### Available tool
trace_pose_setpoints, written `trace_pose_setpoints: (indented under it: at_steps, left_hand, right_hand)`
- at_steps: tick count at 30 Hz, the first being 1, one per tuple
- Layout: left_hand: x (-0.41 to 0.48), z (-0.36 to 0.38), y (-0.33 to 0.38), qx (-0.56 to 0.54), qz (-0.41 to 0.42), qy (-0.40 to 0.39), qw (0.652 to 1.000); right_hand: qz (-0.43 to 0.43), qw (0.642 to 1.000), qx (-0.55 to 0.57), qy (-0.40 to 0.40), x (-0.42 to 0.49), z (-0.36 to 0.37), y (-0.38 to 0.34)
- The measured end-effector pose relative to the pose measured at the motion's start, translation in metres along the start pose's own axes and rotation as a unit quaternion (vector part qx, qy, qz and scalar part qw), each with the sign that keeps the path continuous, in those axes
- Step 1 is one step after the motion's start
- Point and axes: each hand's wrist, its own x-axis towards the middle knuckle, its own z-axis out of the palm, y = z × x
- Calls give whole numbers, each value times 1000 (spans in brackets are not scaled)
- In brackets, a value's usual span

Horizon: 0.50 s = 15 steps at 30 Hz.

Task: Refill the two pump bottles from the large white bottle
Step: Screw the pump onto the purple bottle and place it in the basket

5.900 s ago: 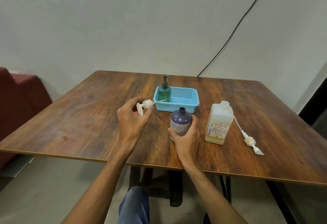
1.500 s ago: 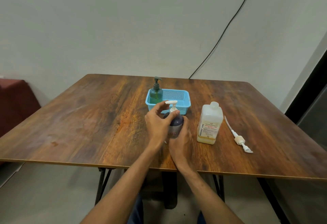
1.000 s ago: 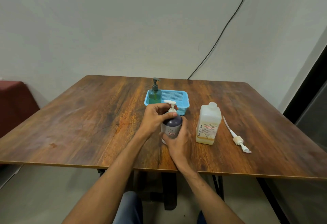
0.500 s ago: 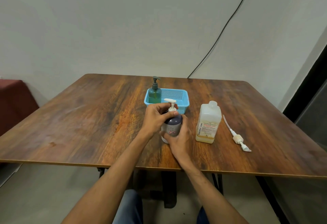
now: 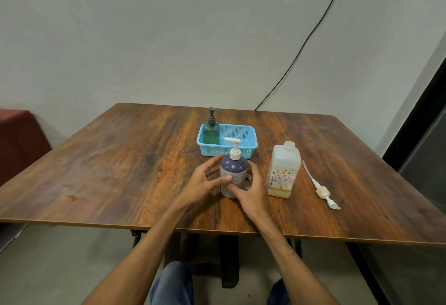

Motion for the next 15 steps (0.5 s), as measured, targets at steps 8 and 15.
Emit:
trace_pose_setpoints:
  at_steps: [8, 15]
  left_hand:
    - [13, -6, 11, 19, 48, 39, 998]
    - [62, -11, 39, 32, 82, 63, 994]
  right_hand:
    - [11, 1000, 3, 1, 25, 0, -17]
    - [-7, 998, 6, 62, 77, 10, -49]
